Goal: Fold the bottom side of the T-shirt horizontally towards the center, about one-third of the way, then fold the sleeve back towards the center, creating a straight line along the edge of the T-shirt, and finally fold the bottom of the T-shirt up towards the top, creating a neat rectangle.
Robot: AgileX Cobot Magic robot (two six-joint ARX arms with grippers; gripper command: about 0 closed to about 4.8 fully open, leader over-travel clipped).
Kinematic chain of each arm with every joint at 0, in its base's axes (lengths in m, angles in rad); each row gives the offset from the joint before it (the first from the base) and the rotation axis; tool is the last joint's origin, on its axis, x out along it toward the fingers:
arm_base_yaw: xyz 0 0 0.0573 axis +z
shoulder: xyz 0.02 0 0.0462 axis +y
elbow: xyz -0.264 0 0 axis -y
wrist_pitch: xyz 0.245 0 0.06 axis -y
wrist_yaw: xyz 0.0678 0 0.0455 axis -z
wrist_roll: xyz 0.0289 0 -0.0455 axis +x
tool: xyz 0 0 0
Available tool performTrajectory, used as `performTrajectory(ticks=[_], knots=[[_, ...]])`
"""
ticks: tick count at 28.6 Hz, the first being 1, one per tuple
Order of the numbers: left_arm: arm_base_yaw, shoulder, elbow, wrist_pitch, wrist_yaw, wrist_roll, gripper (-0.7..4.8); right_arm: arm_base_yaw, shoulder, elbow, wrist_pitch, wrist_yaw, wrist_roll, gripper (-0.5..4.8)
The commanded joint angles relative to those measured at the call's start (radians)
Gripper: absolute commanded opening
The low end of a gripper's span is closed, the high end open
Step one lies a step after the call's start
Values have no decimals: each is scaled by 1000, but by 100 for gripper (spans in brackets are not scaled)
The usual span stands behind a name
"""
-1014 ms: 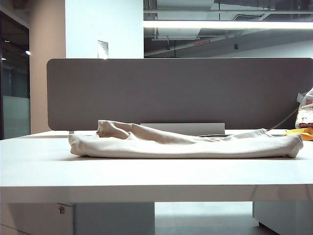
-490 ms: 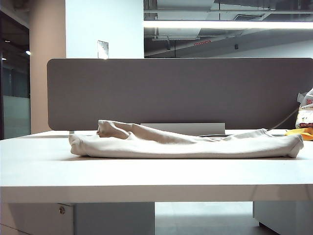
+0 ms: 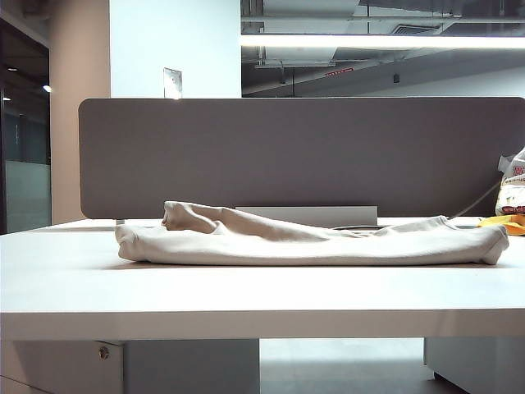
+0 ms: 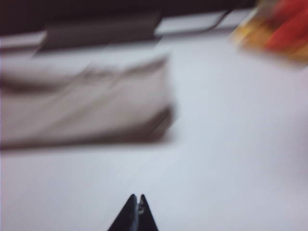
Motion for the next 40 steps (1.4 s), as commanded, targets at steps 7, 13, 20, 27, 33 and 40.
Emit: performTrajectory(ticks=[7,13,20,27,33,40], knots=[[1,0,-3,-16,3,7,-5,0,-186,-4,-119,126,-123,-5],[1,0,-3,-16,3,8,-5,-1,-273,-4,-262,127,-138,-5],[1,0,-3,-16,3,8,-5,-7,-309,-4,-310,126,-145,-5],[1,0,-3,-16,3,8,-5,-8,-309,-4,-317,126,-145,-5],[1,0,-3,-16,3,8,-5,-8,-309,-4,-290,127,-134,-5],[1,0,-3,-16,3,8,-5,-8,-309,-4,-293,127,-134,-5]])
